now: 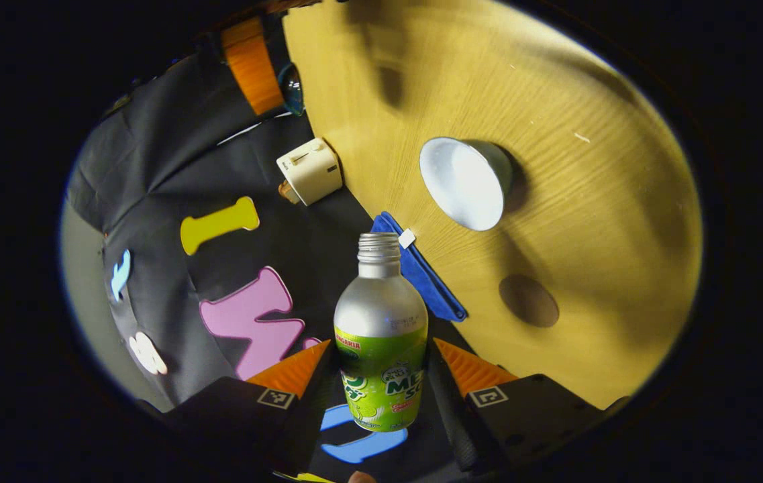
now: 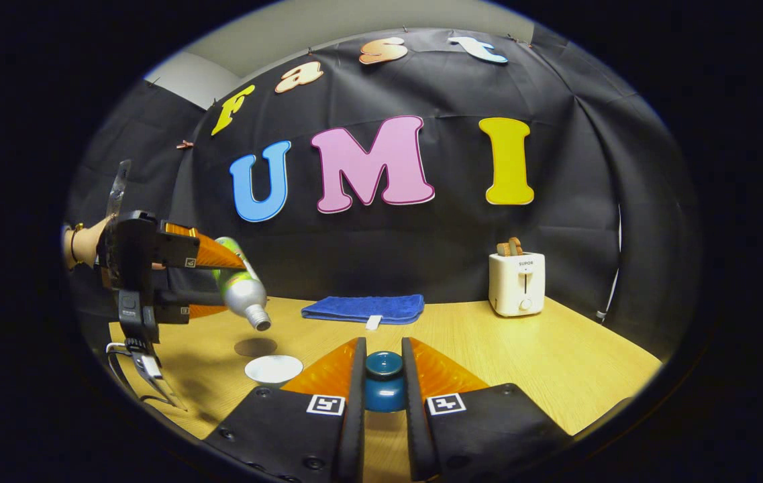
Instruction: Open the teacup lid with one hand, grasp the water bottle and pour water into the teacup with the other hand; after pouring, place the water bottle on the coaster and then close the teacup lid.
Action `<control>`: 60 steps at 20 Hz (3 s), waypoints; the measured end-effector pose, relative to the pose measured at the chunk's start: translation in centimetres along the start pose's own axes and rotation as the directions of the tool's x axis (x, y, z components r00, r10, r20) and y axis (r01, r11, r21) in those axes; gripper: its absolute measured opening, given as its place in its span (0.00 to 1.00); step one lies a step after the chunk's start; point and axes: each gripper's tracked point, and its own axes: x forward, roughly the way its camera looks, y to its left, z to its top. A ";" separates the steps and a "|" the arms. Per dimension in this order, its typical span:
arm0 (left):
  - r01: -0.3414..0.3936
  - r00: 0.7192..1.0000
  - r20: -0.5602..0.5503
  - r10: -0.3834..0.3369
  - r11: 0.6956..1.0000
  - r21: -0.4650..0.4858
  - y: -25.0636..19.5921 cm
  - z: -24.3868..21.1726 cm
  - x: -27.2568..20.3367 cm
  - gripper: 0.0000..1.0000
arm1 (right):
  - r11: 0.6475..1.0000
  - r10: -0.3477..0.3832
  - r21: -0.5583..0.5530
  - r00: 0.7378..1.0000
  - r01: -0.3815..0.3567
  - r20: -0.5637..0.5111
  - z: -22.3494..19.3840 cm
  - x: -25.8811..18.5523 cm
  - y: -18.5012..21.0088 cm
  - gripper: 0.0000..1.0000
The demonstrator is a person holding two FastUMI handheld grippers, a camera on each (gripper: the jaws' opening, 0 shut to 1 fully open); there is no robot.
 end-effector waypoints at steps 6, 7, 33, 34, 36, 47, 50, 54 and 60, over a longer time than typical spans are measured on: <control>0.007 0.999 0.050 0.019 0.884 -0.467 -2.3 1.2 -1.1 0.78 | 1.000 -0.003 0.002 1.000 0.003 0.002 0.1 -0.1 -0.2 0.30; -0.006 0.998 0.044 0.036 0.836 -0.548 -2.4 1.2 -1.2 0.78 | 1.000 -0.002 0.002 1.000 0.002 0.003 0.1 -0.1 -0.1 0.30; 0.000 0.970 -0.115 0.214 -0.473 -0.881 -1.3 -6.0 1.9 0.78 | 0.997 0.073 -0.008 0.997 -0.073 -0.006 0.1 -0.3 3.3 0.30; -0.012 0.970 -0.125 0.211 -0.468 -0.884 -1.7 -6.5 2.6 0.78 | 0.998 0.069 -0.011 0.998 -0.069 0.001 0.4 -0.4 3.2 0.30; -0.010 0.968 -0.123 0.218 -0.459 -0.889 -1.8 -6.8 4.4 0.78 | 0.998 0.058 -0.015 0.998 -0.058 0.013 0.8 -0.5 2.8 0.30; -0.058 0.985 -0.130 0.115 -0.485 -0.873 -5.2 -6.5 5.9 0.78 | 1.000 0.027 -0.002 1.000 -0.027 0.009 0.7 -0.5 1.0 0.30; -0.070 0.986 -0.134 0.096 -0.496 -0.865 -6.1 -6.7 5.8 0.78 | 1.000 0.029 0.004 1.000 -0.029 0.010 0.7 -0.4 0.9 0.30; -0.059 0.989 -0.122 0.089 -0.517 -0.854 -6.6 -6.3 6.0 0.82 | 0.999 0.042 0.005 0.999 -0.042 0.009 0.7 -0.4 1.5 0.30; -0.050 0.993 -0.098 0.064 -0.529 -0.847 -6.6 -5.8 4.6 0.88 | 0.995 0.098 0.007 0.995 -0.098 0.000 0.3 -0.3 4.3 0.30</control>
